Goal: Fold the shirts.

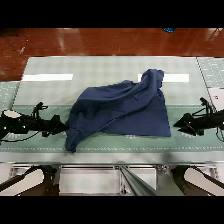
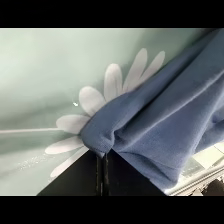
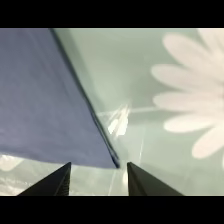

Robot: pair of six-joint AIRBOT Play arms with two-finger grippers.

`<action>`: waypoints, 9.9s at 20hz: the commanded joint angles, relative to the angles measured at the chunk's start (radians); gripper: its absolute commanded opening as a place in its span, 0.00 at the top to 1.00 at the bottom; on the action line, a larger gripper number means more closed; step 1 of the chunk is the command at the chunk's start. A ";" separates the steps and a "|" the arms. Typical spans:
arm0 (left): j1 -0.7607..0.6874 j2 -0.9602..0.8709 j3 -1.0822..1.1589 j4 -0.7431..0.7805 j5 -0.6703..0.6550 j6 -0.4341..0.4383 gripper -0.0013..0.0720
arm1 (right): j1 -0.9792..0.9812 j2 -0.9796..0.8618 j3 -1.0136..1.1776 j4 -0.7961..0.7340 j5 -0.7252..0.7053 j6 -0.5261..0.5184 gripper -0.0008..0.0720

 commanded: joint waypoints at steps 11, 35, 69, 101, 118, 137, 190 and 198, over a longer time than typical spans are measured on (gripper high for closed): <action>-0.002 0.000 0.000 -0.014 0.015 0.004 0.96 | 0.141 -0.048 -0.106 0.113 -0.181 0.046 0.44; 0.000 0.372 1.471 0.076 -0.100 -0.197 0.96 | 0.257 0.261 1.487 0.053 0.050 0.175 0.95; -0.312 -0.260 0.880 0.494 0.275 -0.420 0.96 | 0.291 -0.450 0.868 0.467 -0.306 -0.106 0.95; -0.100 -0.093 0.698 0.537 -0.259 -0.249 0.29 | 0.061 -0.333 0.633 0.115 -0.048 0.060 0.43; -0.093 0.281 -0.162 -0.006 0.137 -0.219 0.29 | 0.054 -0.009 -0.009 0.458 -0.226 -0.220 0.43; -0.181 0.262 -0.133 -0.027 0.179 -0.255 0.96 | 0.188 -0.104 -0.061 0.293 -0.281 -0.058 0.60; -0.586 0.029 0.784 0.455 0.050 -0.481 0.29 | 0.300 -0.741 0.782 0.442 -0.280 0.017 0.48; -0.605 -0.027 0.784 0.432 0.053 -0.477 0.49 | 0.294 -0.520 0.835 0.218 -0.086 0.009 0.95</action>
